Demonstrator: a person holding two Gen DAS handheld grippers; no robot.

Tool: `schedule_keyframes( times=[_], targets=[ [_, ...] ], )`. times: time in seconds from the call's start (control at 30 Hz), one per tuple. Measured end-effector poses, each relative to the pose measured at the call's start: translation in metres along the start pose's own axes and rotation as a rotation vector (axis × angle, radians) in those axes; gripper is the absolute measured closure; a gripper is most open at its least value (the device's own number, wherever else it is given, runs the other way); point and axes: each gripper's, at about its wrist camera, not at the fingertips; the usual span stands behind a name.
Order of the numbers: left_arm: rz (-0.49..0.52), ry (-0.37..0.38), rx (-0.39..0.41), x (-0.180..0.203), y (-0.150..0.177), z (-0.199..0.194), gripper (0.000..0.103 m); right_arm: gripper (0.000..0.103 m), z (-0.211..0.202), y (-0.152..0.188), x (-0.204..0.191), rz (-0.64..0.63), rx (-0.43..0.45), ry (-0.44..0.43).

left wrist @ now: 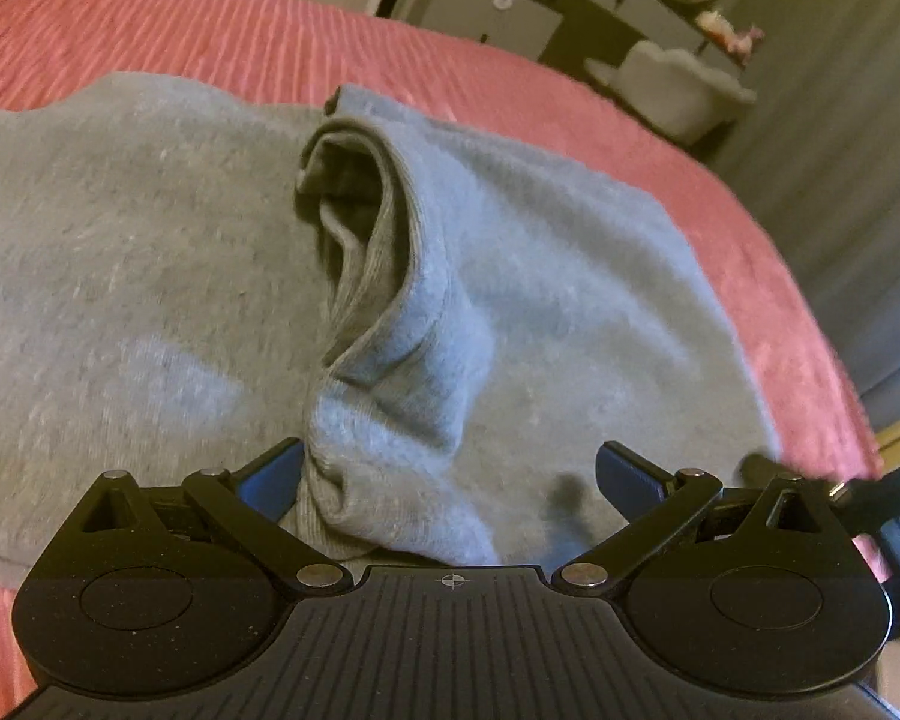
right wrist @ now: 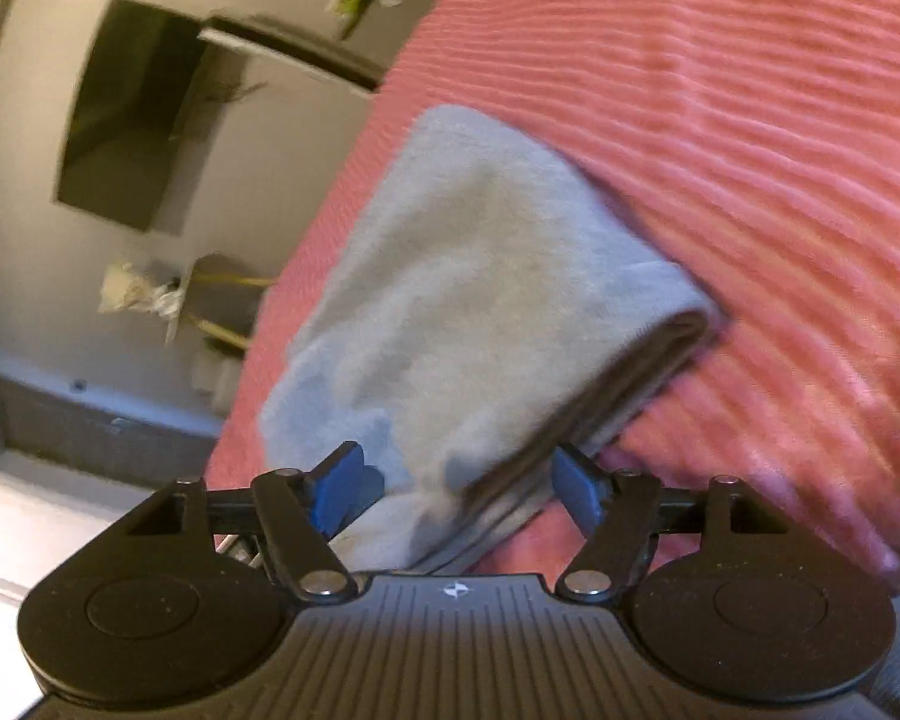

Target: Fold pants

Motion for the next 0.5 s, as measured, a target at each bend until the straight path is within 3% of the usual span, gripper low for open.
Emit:
schedule_keyframes(
  times=[0.07,0.2,0.33,0.4,0.43,0.5],
  targets=[
    [0.005,-0.008,0.023,0.000,0.003,-0.002,0.006,0.033,-0.001,-0.004,0.001,0.013,0.019,-0.042],
    [0.065,-0.114,0.021,0.002,0.007,-0.004,0.049,0.031,-0.006,-0.011,0.003,0.047,0.088,-0.083],
    [-0.019,-0.095,0.031,-0.010,0.009,-0.013,0.063,0.024,-0.004,-0.016,0.012,0.100,0.090,-0.124],
    [-0.023,-0.101,0.029,-0.015,0.010,-0.016,0.074,0.024,0.006,-0.017,0.013,0.105,0.076,-0.093],
    [-0.032,-0.100,0.030,-0.017,0.010,-0.017,0.075,0.027,0.005,-0.019,0.013,0.092,0.099,-0.083],
    [-0.077,-0.081,0.034,-0.023,0.011,-0.024,0.079,0.045,-0.008,-0.020,0.008,0.039,0.267,-0.009]
  ],
)
Point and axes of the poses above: each gripper's, at about its wrist camera, not at the fingertips, and z roughly the way its jaws point, x to its right, y to its underside, and after that the axes turned 15 degrees about z, right-handed
